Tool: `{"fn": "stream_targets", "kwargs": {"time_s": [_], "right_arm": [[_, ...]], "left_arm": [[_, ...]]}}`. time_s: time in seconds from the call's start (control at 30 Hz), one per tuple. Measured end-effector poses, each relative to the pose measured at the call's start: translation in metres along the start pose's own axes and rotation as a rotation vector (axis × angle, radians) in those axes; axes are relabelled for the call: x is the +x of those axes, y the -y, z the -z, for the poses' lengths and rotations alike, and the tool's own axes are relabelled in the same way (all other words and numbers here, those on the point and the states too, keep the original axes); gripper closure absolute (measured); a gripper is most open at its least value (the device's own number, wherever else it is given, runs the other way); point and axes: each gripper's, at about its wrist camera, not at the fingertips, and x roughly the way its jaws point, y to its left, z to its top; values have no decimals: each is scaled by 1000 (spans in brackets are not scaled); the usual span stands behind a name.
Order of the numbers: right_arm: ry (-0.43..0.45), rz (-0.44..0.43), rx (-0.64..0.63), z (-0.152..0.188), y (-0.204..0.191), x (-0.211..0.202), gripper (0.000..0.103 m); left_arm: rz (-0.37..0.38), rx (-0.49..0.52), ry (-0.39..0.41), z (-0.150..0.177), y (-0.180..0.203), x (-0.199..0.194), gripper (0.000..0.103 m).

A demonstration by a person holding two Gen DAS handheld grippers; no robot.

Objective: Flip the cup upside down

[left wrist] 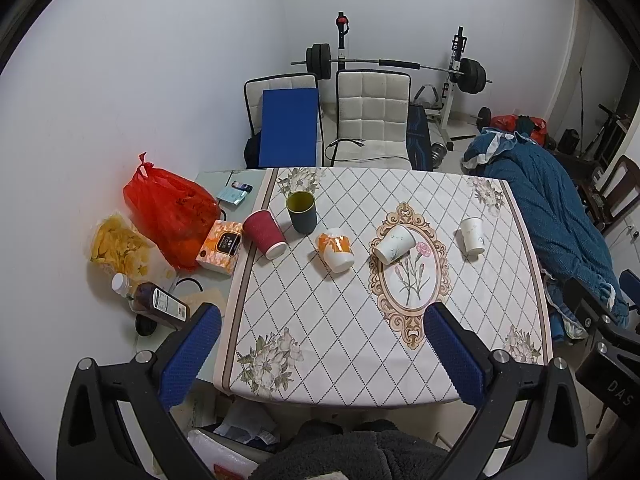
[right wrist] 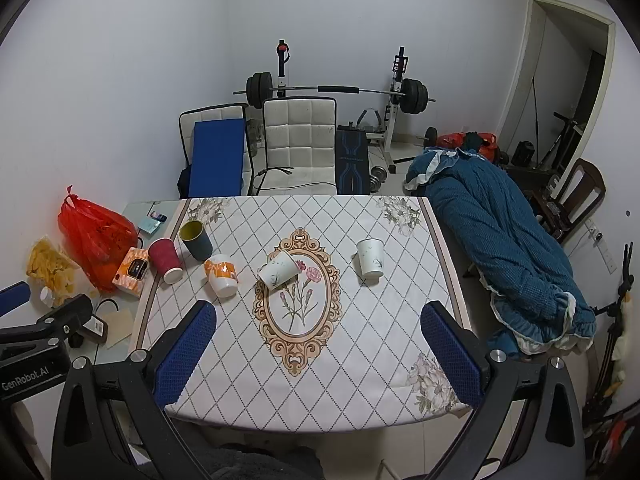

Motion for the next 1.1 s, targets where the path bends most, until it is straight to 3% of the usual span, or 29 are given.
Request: {"fn": "stream_targets", "kwargs": {"time_s": [1.1], "right_arm": [[29,-17,-2,-5,1,-8,0]], "left_arm": [[-2,-6,32,-3,1,-7,0]]}}
